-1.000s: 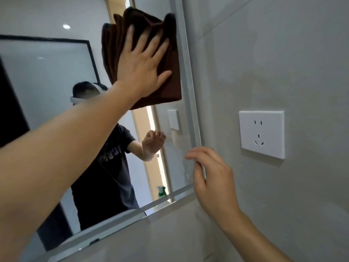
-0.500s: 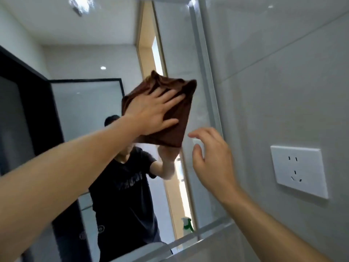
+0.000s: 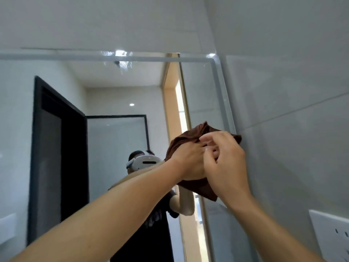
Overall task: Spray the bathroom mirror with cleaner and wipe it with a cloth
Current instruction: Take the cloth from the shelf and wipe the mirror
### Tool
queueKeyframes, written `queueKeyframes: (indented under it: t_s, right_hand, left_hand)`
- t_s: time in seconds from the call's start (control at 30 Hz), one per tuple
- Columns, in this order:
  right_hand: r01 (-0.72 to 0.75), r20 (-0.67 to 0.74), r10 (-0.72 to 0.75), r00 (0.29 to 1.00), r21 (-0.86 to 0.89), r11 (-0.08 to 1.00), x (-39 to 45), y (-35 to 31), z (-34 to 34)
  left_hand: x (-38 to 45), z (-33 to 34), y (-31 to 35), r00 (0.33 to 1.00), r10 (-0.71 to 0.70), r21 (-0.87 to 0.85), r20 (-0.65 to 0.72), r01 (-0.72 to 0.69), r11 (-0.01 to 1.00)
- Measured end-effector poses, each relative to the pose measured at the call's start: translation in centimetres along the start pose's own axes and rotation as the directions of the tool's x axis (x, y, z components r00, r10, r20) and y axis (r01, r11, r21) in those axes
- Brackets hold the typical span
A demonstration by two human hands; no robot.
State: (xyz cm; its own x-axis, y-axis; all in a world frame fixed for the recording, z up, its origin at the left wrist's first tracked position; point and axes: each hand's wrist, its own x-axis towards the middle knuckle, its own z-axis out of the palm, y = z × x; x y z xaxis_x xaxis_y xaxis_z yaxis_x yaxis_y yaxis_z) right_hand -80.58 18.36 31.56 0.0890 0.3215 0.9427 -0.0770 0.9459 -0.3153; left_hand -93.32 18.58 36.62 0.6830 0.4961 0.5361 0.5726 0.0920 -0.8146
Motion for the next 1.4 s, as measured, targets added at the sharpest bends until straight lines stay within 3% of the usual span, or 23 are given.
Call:
queueKeyframes:
  t_s: [0.07,0.13,0.17,0.3,0.43,0.67,0.83,1.0,1.2,1.4]
  right_hand:
    - [0.012,-0.016,-0.011,1.000,0.024,1.000,0.7,0.2,0.0]
    - [0.015,-0.044,-0.012,0.999,0.064,0.998,1.7,0.4,-0.1]
    - [0.013,-0.063,-0.007,0.998,0.081,0.997,2.2,0.6,-0.3]
    - [0.008,-0.118,0.006,0.993,0.119,0.993,3.5,1.6,-1.1]
    - [-0.003,-0.125,0.021,0.992,0.142,0.990,4.1,2.6,-1.2]
    - [0.018,-0.127,-0.004,0.992,0.113,0.993,6.0,1.3,0.1]
    - [0.060,-0.102,-0.049,0.994,0.106,0.993,7.3,-2.0,2.5]
    - [0.074,-0.052,-0.068,0.996,0.131,0.989,5.9,-6.3,6.6]
    - [0.047,0.037,-0.057,0.998,0.220,0.974,2.3,-12.1,12.1]
    - [0.116,0.101,-0.150,0.984,0.280,0.953,0.2,-15.5,14.9]
  left_hand:
    - [1.5,0.4,-3.3,0.990,0.067,0.109,0.122,-0.081,0.991]
    - [4.3,0.6,-6.9,0.948,-0.054,0.219,0.314,-0.017,0.976]
    - [5.9,0.5,-8.4,0.927,-0.141,0.266,0.347,0.047,0.963]
    - [12.6,0.8,-13.1,0.916,-0.358,0.327,0.184,0.286,0.900]
    - [17.2,1.4,-15.9,0.854,-0.513,0.315,0.085,0.465,0.827]
    - [17.6,1.4,-16.5,0.819,-0.568,0.290,0.083,0.526,0.799]
    - [13.1,-0.5,-17.9,0.797,-0.603,0.272,0.014,0.578,0.769]
    - [4.2,-6.1,-22.6,0.728,-0.683,0.324,-0.054,0.660,0.678]
    - [-11.5,-15.4,-28.6,0.552,-0.813,0.408,-0.185,0.796,0.447]
    - [-25.4,-20.8,-30.5,0.296,-0.884,0.372,-0.361,0.915,0.154]
